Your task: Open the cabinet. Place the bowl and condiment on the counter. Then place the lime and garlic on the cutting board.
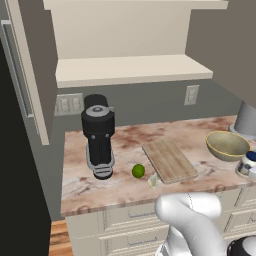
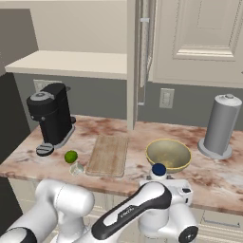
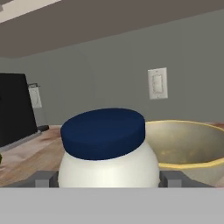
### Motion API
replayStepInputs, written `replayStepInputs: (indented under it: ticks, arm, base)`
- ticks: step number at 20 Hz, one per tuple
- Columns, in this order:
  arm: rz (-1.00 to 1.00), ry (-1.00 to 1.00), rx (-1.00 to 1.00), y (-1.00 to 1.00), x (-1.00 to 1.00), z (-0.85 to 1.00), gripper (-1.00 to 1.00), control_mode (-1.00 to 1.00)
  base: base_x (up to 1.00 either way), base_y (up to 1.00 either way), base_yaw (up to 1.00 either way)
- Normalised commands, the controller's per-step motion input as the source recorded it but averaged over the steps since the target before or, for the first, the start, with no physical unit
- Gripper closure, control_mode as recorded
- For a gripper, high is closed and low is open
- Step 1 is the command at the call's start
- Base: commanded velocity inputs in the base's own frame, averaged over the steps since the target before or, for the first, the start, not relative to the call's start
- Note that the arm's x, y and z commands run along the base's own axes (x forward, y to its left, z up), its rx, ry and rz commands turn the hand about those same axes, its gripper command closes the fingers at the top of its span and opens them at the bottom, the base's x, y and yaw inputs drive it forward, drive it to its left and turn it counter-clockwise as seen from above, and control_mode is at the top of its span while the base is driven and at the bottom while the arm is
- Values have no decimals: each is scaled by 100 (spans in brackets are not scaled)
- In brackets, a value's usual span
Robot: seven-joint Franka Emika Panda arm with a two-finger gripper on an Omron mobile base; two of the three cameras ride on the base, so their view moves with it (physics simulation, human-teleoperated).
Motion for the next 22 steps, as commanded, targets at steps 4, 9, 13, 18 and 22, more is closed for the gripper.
replayStepInputs:
  ticks: [4,9,13,18,22]
  arm:
    - [0,0,0,-2,16,-14,100,-100]
    - [0,0,0,-1,16,-14,100,-100]
    - [0,0,0,-1,16,-14,100,-100]
    - [0,0,0,-1,13,-14,100,-100]
    - [0,0,0,-1,14,-16,100,-100]
  base:
    - [0,0,0]
    - [0,0,0]
    - [0,0,0]
    - [0,0,0]
    - [0,0,0]
